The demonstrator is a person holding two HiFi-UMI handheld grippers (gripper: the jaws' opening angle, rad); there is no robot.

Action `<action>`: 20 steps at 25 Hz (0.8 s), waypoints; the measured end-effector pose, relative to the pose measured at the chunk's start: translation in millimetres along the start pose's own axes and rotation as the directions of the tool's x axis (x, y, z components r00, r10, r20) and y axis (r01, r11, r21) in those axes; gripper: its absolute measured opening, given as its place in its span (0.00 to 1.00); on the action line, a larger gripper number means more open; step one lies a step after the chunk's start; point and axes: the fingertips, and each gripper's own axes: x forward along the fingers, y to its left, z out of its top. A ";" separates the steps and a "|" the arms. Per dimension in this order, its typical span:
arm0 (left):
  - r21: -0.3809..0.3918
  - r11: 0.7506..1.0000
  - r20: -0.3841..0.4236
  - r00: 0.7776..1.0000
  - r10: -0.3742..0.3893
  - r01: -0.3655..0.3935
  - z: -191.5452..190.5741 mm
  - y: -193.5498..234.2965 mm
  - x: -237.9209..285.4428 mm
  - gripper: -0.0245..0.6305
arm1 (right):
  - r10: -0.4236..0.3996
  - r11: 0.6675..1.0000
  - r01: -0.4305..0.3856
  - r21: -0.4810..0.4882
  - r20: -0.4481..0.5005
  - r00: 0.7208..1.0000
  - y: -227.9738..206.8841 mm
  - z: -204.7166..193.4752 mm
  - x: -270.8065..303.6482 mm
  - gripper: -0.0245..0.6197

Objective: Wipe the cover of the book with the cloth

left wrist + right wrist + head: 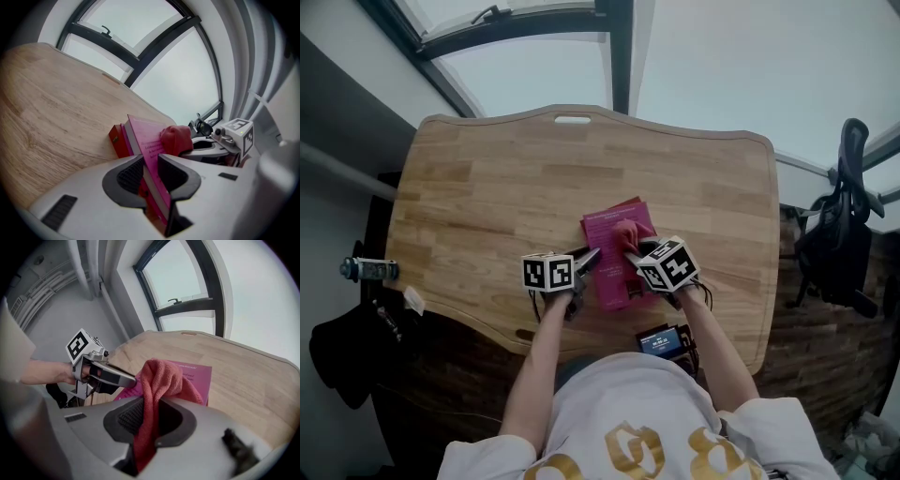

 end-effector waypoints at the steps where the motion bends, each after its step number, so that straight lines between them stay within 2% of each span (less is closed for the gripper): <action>1: 0.001 1.000 -0.003 1.000 0.000 0.000 0.1 -0.1 0.2 0.19 | 0.000 1.000 0.000 -0.001 0.001 1.000 -1.5 2.1 1.1 0.15; 12: -0.004 1.000 -0.023 1.000 0.015 -0.015 0.9 0.5 0.6 0.19 | -0.038 0.999 0.038 0.014 0.022 0.999 -18.5 25.0 11.1 0.15; 16: -0.032 0.999 -0.011 1.000 0.010 -0.010 0.9 1.3 0.1 0.19 | -0.053 0.999 0.053 0.008 0.047 0.997 -18.0 26.8 9.1 0.15; 20: -0.080 0.997 0.016 1.000 0.008 -0.006 3.3 5.4 -5.7 0.19 | -0.118 0.993 0.120 -0.013 0.089 0.989 -17.7 31.0 1.0 0.15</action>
